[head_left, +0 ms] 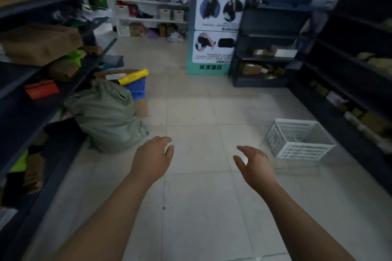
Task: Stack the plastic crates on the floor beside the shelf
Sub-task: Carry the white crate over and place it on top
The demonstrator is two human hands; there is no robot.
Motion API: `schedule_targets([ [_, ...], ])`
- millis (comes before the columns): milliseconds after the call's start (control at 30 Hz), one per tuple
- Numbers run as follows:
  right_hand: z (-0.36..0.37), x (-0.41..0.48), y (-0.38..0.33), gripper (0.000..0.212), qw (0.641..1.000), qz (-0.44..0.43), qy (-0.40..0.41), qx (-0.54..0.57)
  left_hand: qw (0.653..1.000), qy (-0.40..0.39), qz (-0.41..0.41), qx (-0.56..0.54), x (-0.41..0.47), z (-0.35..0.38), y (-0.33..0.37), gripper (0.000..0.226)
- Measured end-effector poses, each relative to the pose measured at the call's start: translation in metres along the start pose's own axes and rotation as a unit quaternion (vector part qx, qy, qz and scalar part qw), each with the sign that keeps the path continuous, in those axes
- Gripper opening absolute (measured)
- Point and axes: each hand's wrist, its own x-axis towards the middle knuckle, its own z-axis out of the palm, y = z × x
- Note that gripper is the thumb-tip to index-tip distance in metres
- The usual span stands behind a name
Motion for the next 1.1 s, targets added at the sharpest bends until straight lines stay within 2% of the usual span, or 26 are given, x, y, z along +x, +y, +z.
schedule_targets([
  [133, -0.016, 0.032, 0.042, 0.036, 0.998, 0.063, 0.012, 0.005, 0.999, -0.018, 0.047, -0.015, 0.063, 0.037, 0.038, 0.033],
  [400, -0.04, 0.117, 0.113, 0.037, 0.985, 0.162, 0.053, -0.031, 0.989, -0.055, 0.134, -0.028, 0.196, 0.099, 0.104, 0.032],
  [667, -0.06, 0.197, 0.164, 0.039, 0.954, 0.276, 0.112, -0.037, 0.967, -0.124, 0.219, -0.026, 0.332, 0.152, 0.167, 0.034],
  [900, -0.076, 0.238, 0.23, 0.04, 0.931, 0.339, 0.127, -0.042, 0.944, -0.179, 0.275, -0.033, 0.403, 0.22, 0.235, 0.035],
  [1100, -0.1, 0.28, 0.318, 0.04, 0.918, 0.371, 0.129, -0.06, 0.931, -0.204, 0.299, -0.041, 0.457, 0.285, 0.311, 0.034],
])
